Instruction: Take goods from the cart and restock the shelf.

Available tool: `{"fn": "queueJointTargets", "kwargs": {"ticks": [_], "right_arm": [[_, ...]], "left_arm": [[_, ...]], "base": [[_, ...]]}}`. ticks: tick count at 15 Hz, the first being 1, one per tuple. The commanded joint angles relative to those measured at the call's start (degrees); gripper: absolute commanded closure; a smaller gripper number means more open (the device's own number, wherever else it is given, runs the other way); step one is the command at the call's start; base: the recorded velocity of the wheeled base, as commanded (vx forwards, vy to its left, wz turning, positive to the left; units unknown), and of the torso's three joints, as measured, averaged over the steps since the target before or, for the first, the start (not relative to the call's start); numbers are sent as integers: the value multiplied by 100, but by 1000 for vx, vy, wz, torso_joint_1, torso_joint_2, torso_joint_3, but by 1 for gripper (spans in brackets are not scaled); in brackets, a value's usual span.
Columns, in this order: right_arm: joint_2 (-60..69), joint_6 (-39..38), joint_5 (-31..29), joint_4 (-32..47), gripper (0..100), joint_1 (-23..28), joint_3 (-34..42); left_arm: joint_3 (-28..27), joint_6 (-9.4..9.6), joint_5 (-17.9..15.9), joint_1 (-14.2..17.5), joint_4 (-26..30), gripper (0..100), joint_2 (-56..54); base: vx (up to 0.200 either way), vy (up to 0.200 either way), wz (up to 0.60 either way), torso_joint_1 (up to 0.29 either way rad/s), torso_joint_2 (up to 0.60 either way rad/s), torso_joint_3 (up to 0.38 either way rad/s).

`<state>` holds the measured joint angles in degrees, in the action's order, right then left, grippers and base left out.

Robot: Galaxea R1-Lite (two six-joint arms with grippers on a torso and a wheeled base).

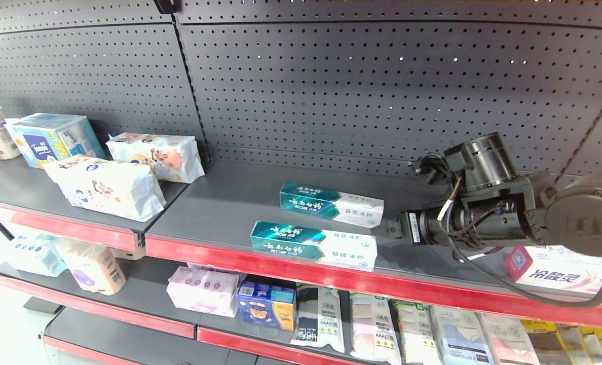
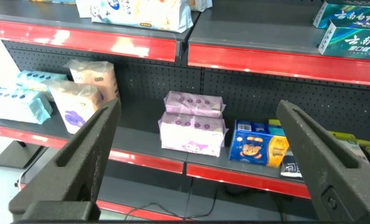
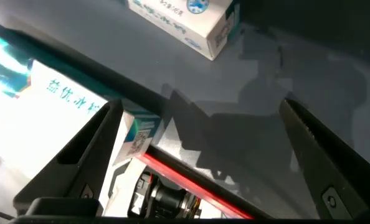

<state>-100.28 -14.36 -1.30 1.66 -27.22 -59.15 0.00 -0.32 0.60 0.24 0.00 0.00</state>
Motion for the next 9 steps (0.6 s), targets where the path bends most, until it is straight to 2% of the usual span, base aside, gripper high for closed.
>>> {"fn": "queueJointTargets", "kwargs": {"ticks": [1, 9], "right_arm": [[-115, 12, -1, 1, 0, 24, 26], [-115, 47, -1, 1, 0, 15, 70]], "left_arm": [[0, -3, 2, 2, 0, 0, 0], [0, -3, 2, 2, 0, 0, 0]], "base": [[0, 0, 0, 0, 0, 0], [0, 0, 0, 0, 0, 0]]}}
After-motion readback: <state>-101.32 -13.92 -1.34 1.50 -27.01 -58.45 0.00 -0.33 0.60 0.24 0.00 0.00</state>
